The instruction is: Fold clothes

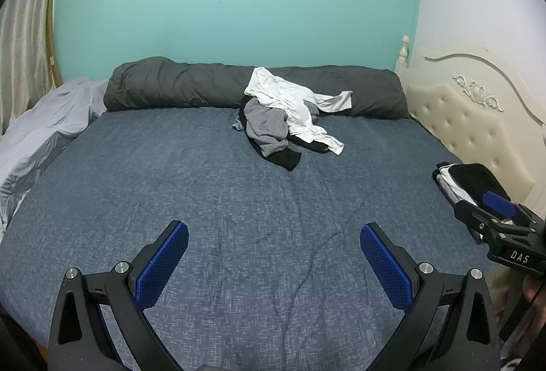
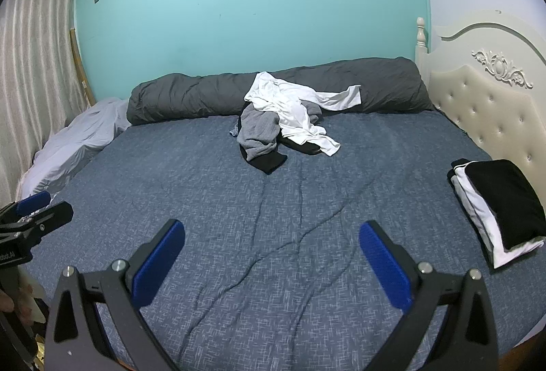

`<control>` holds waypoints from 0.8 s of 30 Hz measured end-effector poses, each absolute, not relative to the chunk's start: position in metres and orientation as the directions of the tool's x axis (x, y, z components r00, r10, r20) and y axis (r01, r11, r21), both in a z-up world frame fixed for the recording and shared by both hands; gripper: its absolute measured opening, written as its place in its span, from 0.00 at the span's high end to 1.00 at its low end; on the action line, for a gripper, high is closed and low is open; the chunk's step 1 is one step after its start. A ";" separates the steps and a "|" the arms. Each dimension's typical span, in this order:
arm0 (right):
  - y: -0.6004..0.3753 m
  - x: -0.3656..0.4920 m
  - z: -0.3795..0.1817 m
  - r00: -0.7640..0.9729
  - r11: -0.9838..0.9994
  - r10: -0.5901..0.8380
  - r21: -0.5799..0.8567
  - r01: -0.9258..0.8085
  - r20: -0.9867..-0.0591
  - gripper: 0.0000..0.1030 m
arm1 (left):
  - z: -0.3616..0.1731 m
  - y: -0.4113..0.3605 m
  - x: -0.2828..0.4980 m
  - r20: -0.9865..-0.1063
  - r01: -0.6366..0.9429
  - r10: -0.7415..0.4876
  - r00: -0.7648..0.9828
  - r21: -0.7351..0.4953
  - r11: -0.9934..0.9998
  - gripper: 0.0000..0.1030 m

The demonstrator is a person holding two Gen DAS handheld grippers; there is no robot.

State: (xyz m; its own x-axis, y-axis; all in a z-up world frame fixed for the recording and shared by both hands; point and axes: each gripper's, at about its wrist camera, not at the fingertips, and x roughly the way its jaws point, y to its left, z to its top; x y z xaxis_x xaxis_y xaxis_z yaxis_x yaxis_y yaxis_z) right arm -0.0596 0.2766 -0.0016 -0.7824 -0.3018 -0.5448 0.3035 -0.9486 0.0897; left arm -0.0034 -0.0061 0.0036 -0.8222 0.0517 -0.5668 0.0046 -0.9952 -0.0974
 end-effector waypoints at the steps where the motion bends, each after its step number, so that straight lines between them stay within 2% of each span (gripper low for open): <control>1: 0.276 -0.059 -0.002 -0.783 -0.949 -0.302 0.089 0.304 -0.544 0.00 | 0.003 -0.006 -0.003 -0.567 0.005 0.051 -0.822 -0.097 -0.995 0.00; 24: 0.277 -0.057 0.002 -0.787 -0.950 -0.298 0.085 0.302 -0.540 0.00 | 0.003 -0.003 -0.002 -0.560 0.001 0.052 -0.827 -0.094 -0.996 0.00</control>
State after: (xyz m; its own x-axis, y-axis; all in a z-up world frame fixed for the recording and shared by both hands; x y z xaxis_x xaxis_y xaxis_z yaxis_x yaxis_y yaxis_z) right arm -0.0575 0.2768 0.0023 -0.7872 -0.2984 -0.5398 0.3017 -0.9496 0.0849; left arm -0.0023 -0.0034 0.0031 -0.8272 0.0517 -0.5596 0.0013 -0.9956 -0.0940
